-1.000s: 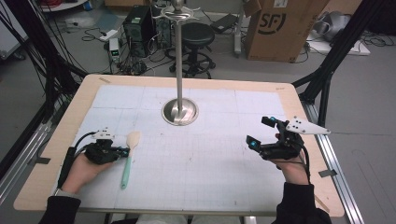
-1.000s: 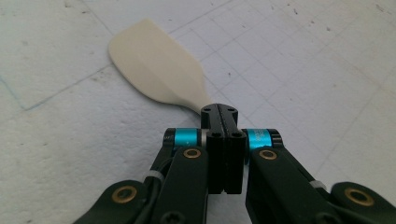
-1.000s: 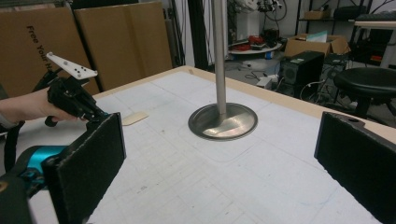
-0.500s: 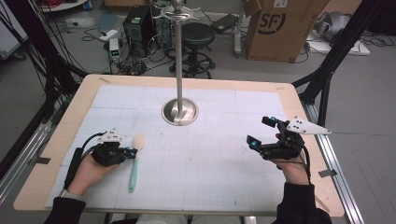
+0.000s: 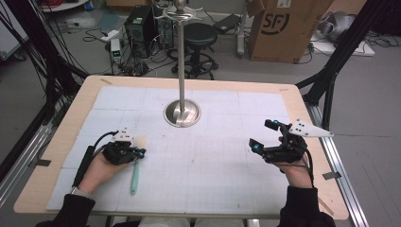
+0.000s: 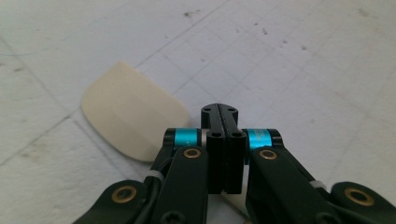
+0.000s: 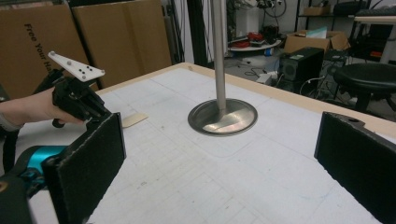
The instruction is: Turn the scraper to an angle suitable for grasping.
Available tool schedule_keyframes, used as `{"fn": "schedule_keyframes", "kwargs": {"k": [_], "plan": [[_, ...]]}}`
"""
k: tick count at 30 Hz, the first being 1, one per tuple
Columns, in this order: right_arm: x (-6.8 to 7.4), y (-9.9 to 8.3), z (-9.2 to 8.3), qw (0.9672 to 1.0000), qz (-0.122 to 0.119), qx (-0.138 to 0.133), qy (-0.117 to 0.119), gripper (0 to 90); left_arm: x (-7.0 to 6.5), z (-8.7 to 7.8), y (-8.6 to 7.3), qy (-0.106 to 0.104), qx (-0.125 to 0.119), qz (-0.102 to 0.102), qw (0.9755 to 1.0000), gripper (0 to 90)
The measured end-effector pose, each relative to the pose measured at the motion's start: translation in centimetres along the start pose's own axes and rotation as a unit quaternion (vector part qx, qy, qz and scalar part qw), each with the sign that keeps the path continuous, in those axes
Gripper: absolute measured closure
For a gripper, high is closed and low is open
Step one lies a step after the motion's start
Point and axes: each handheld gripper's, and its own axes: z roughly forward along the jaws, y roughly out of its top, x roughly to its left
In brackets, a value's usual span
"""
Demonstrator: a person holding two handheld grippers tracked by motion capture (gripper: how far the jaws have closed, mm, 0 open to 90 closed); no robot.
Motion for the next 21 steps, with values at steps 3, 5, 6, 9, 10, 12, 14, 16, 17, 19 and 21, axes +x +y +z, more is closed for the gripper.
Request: {"fn": "schedule_keyframes", "kwargs": {"k": [3,5,6,9,10,12,14,16,17,19,21], "plan": [[0.0,0.0,0.0,1.0,0.0,0.0,0.001,1.0,-0.1,-0.4,-0.3,0.018,0.001,-0.002,0.9998,89.9],[0.0,0.1,-0.1,1.0,0.0,-0.001,0.002,1.0,0.1,-0.8,-0.8,0.023,-0.002,-0.011,0.9997,90.0],[0.1,0.1,-0.1,1.0,0.001,-0.003,0.002,1.0,0.1,-0.8,-0.8,0.023,-0.002,-0.011,0.9997,90.0],[0.1,0.2,0.0,1.0,-0.003,-0.004,0.005,1.0,0.3,-1.4,-1.5,0.025,-0.008,-0.021,0.9994,90.0],[0.1,0.2,0.1,1.0,-0.003,-0.003,0.005,1.0,0.4,-1.6,-1.6,0.026,-0.007,-0.026,0.9993,89.9],[0.2,0.1,0.5,0.9999,-0.005,0.004,0.01,1.0,0.1,-1.8,-1.8,0.034,-0.004,-0.025,0.9991,90.0],[0.2,0.1,0.8,0.9999,-0.006,0.009,0.012,1.0,0.1,-1.9,-1.8,0.035,-0.005,-0.021,0.9992,90.0],[0.3,0.1,0.9,0.9998,-0.007,0.01,0.015,1.0,0.2,-2.1,-2.1,0.034,-0.005,-0.026,0.9991,90.0],[0.5,0.2,1.1,0.9997,-0.01,0.011,0.017,1.0,0.4,-2.4,-2.3,0.035,-0.005,-0.027,0.999,90.0],[0.5,0.3,1.2,0.9997,-0.011,0.01,0.019,1.0,0.5,-2.8,-2.7,0.038,-0.007,-0.033,0.9987,90.0],[0.5,0.4,1.3,0.9997,-0.013,0.01,0.019,1.0,0.6,-3.1,-3.2,0.042,-0.011,-0.042,0.9982,90.0]]}}
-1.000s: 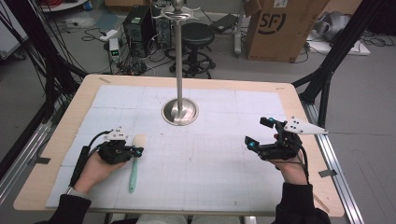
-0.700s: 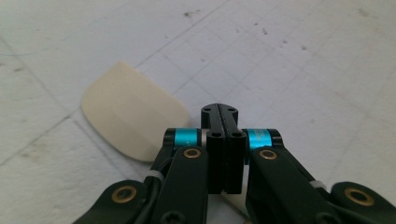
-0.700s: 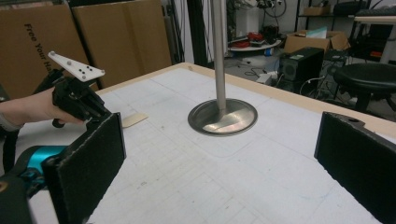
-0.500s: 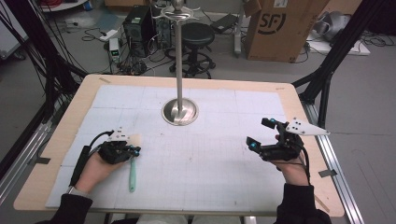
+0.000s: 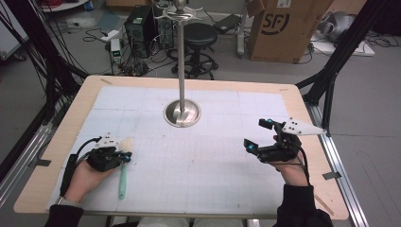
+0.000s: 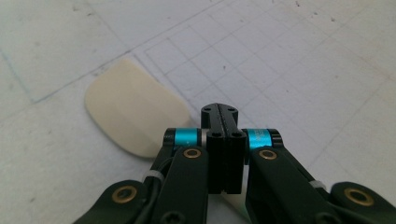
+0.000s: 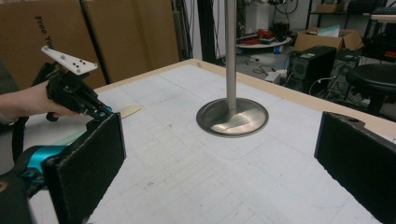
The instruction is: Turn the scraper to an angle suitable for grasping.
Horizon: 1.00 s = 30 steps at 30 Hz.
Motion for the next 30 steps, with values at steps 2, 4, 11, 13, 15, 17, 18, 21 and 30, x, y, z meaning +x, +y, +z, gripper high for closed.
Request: {"fn": "schedule_keyframes", "kwargs": {"k": [2,4,11,13,15,17,18,21,30], "plan": [[0.0,0.0,0.2,1.0,0.0,0.002,0.003,1.0,-0.1,-0.4,-0.5,0.006,-0.002,-0.003,1.0,90.0],[0.1,0.1,0.4,1.0,0.0,0.003,0.005,1.0,-0.1,-0.6,-0.6,0.008,-0.001,-0.001,1.0,90.0],[0.3,0.3,1.1,1.0,-0.003,0.004,0.009,1.0,-0.5,-3.3,-1.0,0.001,-0.037,-0.015,0.9992,90.0],[0.3,0.2,1.5,0.9998,-0.006,0.012,0.013,1.0,-0.8,-4.0,-1.6,0.001,-0.04,-0.017,0.9991,90.0],[0.4,0.3,1.8,0.9997,-0.009,0.013,0.017,1.0,-0.9,-4.5,-2.5,0.005,-0.032,-0.022,0.9992,90.0],[0.5,0.4,1.8,0.9997,-0.01,0.011,0.018,1.0,-1.0,-5.0,-3.2,0.003,-0.028,-0.028,0.9992,90.0],[0.5,0.5,1.8,0.9998,-0.01,0.009,0.017,1.0,-1.0,-5.2,-3.5,0.004,-0.026,-0.032,0.9992,90.0],[0.5,0.6,1.8,0.9998,-0.013,0.005,0.016,1.0,-1.3,-5.5,-4.3,-0.001,-0.017,-0.025,0.9995,90.0],[0.4,0.7,1.7,0.9998,-0.005,0.0,0.019,1.0,-2.6,-5.9,-6.0,-0.029,-0.004,-0.021,0.9993,90.0]]}}
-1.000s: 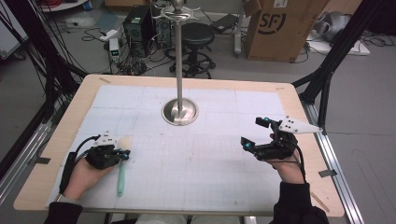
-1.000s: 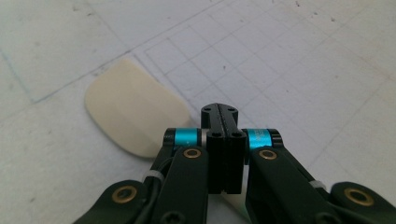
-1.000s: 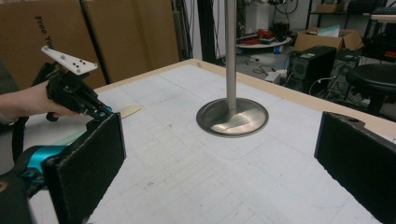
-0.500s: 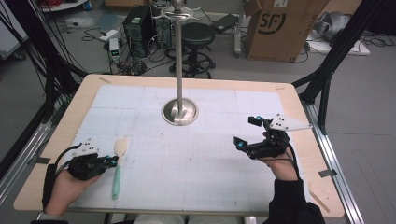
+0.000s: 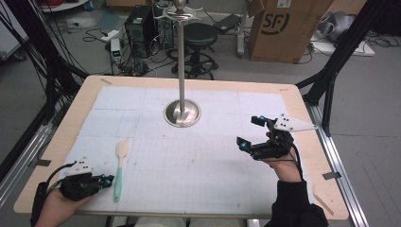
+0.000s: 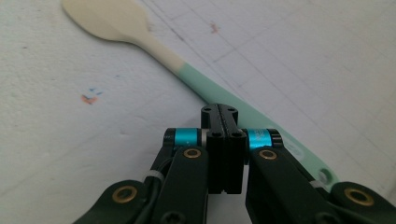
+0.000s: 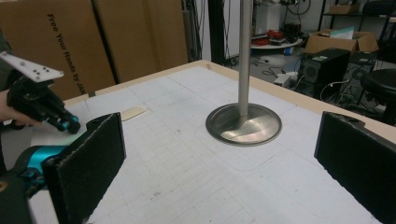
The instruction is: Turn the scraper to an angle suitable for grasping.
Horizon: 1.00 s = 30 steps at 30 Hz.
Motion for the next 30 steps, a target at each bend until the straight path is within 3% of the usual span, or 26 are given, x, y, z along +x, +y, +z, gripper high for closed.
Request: {"fn": "schedule_keyframes", "kwargs": {"k": [6,11,16,17,22,26,28,29,30], "plan": [[0.1,0.0,-0.3,1.0,0.0,0.0,-0.004,1.0,-0.9,1.4,1.0,-0.021,-0.001,0.006,0.9998,90.0],[0.2,-0.2,-0.5,1.0,0.001,0.003,-0.006,1.0,-2.0,3.3,2.5,-0.034,0.004,0.039,0.9987,89.9],[0.1,-0.6,-1.0,0.9999,0.005,0.006,-0.014,1.0,-2.8,5.2,4.3,-0.036,0.007,0.055,0.9978,89.9],[0.1,-0.6,-1.2,0.9999,0.006,0.005,-0.015,1.0,-2.9,6.2,5.2,-0.036,0.007,0.055,0.9978,89.9],[0.1,-0.6,-1.9,0.9998,0.007,0.0,-0.02,1.0,-2.8,8.4,6.7,-0.04,-0.011,0.036,0.9985,89.8],[-0.1,-0.7,-2.3,0.9997,0.008,-0.003,-0.025,1.0,-2.5,8.3,6.9,-0.034,-0.012,0.044,0.9984,89.8],[-0.3,-0.9,-2.5,0.9995,0.013,-0.003,-0.027,1.0,-1.6,7.9,7.1,-0.029,-0.02,0.033,0.9988,89.8],[-0.4,-0.9,-2.5,0.9995,0.012,-0.005,-0.028,1.0,-0.4,7.4,7.4,-0.016,-0.028,0.018,0.9993,89.8],[-0.4,-0.9,-2.5,0.9995,0.012,-0.005,-0.028,1.0,-0.4,7.4,7.4,-0.016,-0.028,0.018,0.9993,89.8]]}}
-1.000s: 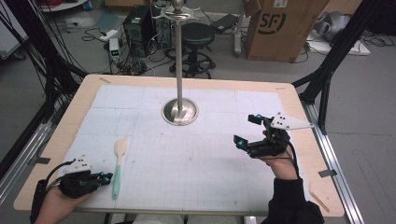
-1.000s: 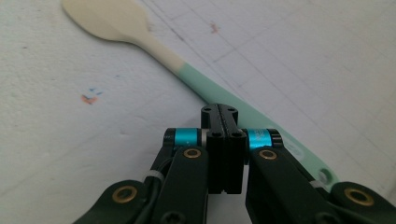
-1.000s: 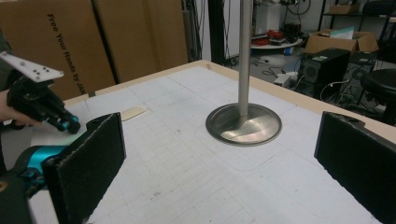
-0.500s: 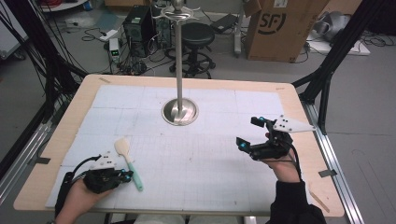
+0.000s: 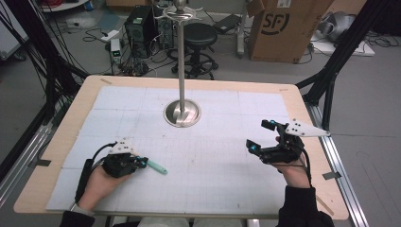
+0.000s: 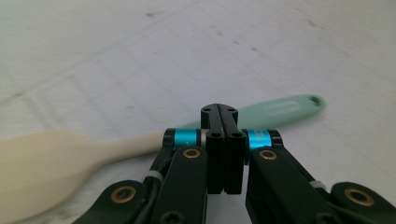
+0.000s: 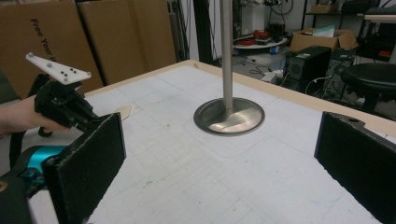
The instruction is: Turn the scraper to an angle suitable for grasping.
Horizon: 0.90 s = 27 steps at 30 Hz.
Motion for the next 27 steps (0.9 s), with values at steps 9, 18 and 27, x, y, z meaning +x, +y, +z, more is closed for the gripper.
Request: {"fn": "schedule_keyframes", "kwargs": {"k": [9,18,27], "plan": [[0.3,0.0,-0.1,1.0,-0.004,0.007,0.002,1.0,3.6,1.3,0.8,0.041,0.013,0.013,0.999,89.7],[0.3,-0.1,-0.1,1.0,-0.002,0.009,0.003,1.0,2.7,0.8,0.5,0.06,0.027,0.041,0.997,89.9],[0.3,0.2,0.0,0.9999,-0.008,0.005,0.005,1.0,1.2,-1.1,-1.1,0.056,0.036,0.025,0.9975,90.0]]}}
